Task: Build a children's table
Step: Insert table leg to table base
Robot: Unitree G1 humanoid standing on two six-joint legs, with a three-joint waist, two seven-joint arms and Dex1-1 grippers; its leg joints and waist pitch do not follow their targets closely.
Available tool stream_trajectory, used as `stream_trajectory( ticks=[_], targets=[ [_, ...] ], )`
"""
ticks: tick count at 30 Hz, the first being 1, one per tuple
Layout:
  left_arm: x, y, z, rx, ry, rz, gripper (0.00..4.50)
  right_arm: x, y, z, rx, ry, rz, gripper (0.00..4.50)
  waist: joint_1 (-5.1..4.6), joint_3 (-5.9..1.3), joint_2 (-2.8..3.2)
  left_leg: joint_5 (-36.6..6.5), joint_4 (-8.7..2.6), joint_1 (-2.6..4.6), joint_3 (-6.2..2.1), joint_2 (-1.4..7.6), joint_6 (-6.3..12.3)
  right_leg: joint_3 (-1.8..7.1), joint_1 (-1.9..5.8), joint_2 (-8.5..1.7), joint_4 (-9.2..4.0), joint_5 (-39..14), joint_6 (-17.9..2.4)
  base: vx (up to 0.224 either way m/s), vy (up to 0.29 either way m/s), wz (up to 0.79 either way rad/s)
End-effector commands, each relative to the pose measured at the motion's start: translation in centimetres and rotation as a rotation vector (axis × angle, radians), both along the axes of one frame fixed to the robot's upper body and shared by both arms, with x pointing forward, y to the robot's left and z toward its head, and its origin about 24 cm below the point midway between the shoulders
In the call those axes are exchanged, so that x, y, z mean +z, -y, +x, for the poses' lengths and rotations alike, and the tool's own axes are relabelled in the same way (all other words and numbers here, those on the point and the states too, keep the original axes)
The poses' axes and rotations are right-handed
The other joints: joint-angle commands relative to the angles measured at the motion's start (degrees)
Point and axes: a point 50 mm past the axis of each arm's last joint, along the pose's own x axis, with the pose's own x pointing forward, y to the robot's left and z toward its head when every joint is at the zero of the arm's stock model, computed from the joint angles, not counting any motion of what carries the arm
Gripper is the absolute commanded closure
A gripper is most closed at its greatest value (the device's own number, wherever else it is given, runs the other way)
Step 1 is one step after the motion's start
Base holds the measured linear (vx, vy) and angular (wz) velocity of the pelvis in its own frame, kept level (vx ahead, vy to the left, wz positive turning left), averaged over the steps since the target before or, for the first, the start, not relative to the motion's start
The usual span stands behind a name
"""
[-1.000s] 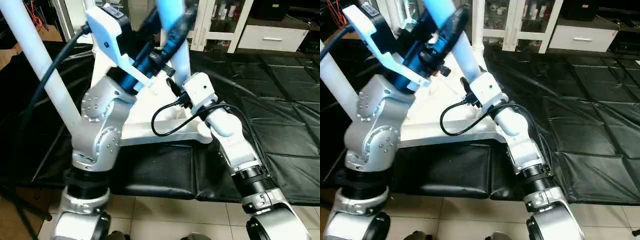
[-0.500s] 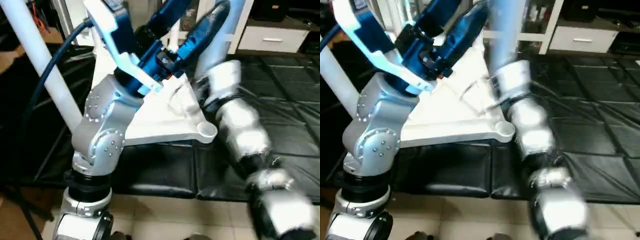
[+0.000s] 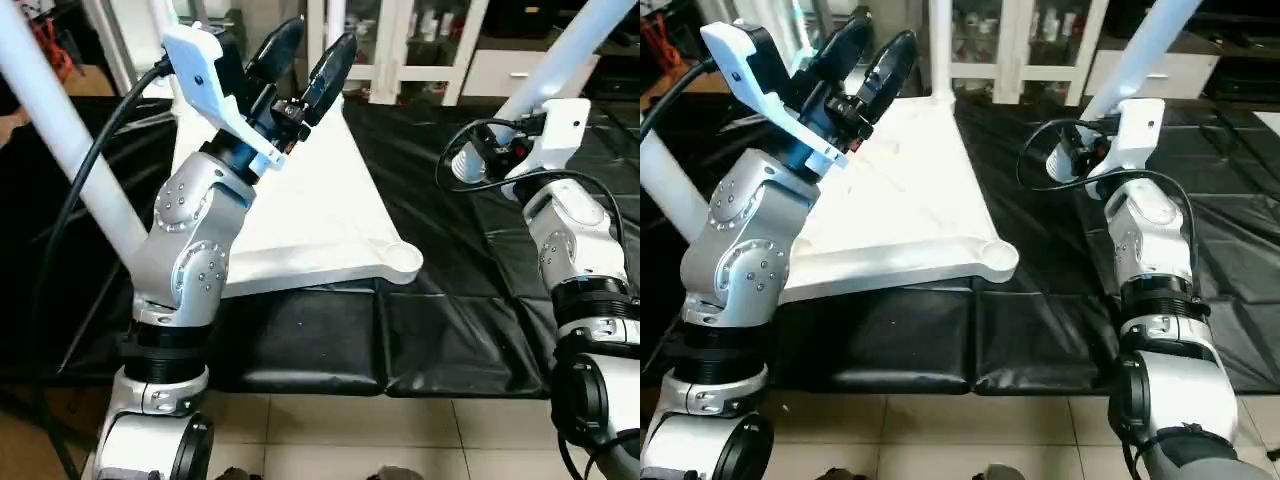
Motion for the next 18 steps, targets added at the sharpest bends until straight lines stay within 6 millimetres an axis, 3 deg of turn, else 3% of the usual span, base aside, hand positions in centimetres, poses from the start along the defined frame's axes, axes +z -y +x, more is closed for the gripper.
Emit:
stream_trajectory(
  ticks=[1,7,18],
  targets=[
    [0.44,-0.02,-0.1,0.001,0.017,0.003,0.91,0.41,0.2,-0.03,-0.001,0.009,-0.002,2.64,0.29,-5.61,-0.89,-6.2,-2.92,0.86,0.26,-0.55,3.47,1.12,3.39,-1.86,-4.73,-0.9,-15.7,0.0,0.0,0.0],
    [0.44,-0.02,-0.1,0.001,0.017,0.003,0.91,0.41,0.2,-0.03,-0.001,0.009,-0.002,2.64,1.01,-5.57,-0.89,-6.3,-3.01,0.89,0.28,-0.53,2.88,1.18,3.33,-1.94,-4.7,-1.4,-15.1,0.0,0.0,0.0],
    [0.44,-0.02,-0.1,0.001,0.017,0.003,0.91,0.41,0.2,-0.03,-0.001,0.009,-0.002,2.64,1.03,-5.54,-0.96,-6.3,-3.04,0.76,0.26,-0.61,2.63,1.19,3.36,-1.98,-4.77,-1.8,-14.6,0.0,0.0,0.0]
  ],
)
